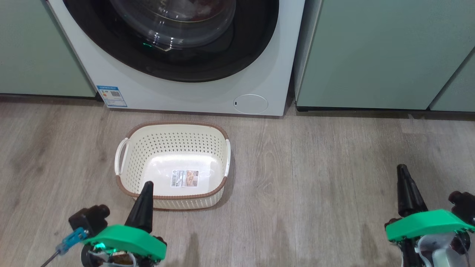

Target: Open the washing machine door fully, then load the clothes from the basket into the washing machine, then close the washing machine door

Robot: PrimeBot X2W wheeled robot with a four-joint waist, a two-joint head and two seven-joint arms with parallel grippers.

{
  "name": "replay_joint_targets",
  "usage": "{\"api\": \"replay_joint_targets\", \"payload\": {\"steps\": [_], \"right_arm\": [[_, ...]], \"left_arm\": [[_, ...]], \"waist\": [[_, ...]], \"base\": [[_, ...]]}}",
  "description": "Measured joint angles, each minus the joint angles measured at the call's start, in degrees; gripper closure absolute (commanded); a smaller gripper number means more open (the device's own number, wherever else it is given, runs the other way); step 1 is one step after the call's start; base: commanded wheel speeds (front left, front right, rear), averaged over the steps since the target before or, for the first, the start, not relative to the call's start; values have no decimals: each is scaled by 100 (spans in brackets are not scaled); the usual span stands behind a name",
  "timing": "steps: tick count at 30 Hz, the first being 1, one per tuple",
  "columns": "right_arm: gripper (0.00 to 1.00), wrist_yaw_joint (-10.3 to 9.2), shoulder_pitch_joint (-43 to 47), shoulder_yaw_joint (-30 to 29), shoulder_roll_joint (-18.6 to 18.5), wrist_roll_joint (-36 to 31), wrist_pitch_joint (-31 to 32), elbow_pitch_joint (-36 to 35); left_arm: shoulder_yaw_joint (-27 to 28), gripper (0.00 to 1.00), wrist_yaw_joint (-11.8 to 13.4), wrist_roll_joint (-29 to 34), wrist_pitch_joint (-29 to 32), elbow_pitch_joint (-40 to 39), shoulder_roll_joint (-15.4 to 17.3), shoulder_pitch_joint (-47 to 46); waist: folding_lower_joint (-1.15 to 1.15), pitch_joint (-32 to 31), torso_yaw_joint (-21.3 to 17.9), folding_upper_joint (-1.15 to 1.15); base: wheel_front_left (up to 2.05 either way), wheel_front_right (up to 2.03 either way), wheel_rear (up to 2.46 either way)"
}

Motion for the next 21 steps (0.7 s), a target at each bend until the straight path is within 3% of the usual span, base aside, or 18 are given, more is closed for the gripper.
{"api": "replay_joint_targets", "payload": {"steps": [21], "right_arm": [[100,0,-12,12,0,1388,349,3]], "left_arm": [[200,100,-100,-1333,348,67,15,-117]], "waist": [[0,-19,9,0]], "base": [[0,0,0]]}}
